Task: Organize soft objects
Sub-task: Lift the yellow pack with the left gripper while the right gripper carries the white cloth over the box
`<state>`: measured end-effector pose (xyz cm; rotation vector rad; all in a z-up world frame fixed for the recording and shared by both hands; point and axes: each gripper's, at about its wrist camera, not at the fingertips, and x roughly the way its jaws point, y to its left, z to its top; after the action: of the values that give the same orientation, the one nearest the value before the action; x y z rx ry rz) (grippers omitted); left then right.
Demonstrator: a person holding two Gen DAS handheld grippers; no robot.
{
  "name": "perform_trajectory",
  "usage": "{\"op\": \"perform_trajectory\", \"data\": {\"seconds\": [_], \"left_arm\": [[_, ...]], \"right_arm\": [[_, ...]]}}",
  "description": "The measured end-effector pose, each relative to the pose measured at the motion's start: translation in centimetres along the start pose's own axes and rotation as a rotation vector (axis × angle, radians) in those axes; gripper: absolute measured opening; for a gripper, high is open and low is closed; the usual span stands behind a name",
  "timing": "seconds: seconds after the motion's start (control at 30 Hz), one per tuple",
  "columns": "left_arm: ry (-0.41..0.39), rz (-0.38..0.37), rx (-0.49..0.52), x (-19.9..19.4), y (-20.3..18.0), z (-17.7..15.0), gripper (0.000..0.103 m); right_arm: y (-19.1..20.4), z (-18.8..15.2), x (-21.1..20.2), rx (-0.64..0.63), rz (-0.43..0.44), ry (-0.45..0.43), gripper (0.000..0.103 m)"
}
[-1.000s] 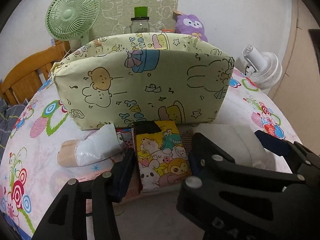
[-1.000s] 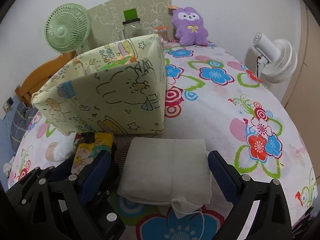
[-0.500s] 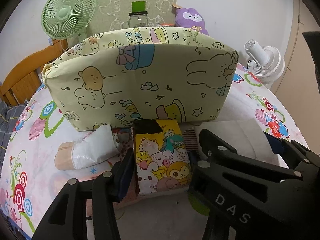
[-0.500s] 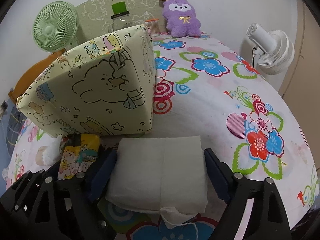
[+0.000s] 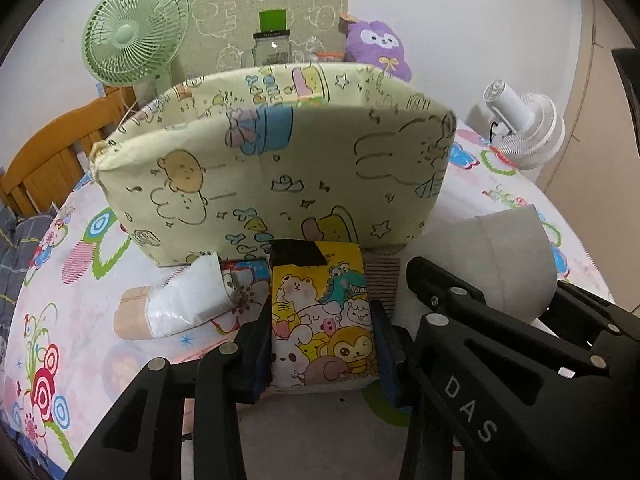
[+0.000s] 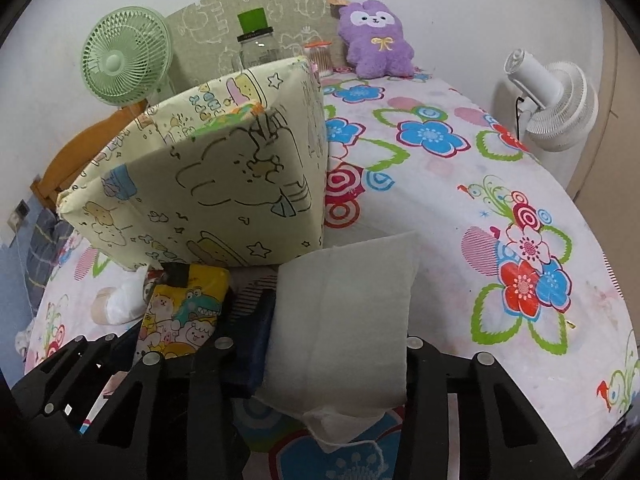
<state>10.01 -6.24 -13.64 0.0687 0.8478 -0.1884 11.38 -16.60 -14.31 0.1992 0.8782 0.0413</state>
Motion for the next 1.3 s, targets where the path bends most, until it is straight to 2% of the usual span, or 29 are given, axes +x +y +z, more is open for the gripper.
{"op": "perform_trajectory", "data": {"seconds": [1.3], "left_arm": [[-0.243, -0.027, -0.032, -12.0, 1.6, 3.0, 0.043]], "right_arm": [[4.2, 3.1, -13.0, -0.052, 0.017, -0.246, 0.04]]}}
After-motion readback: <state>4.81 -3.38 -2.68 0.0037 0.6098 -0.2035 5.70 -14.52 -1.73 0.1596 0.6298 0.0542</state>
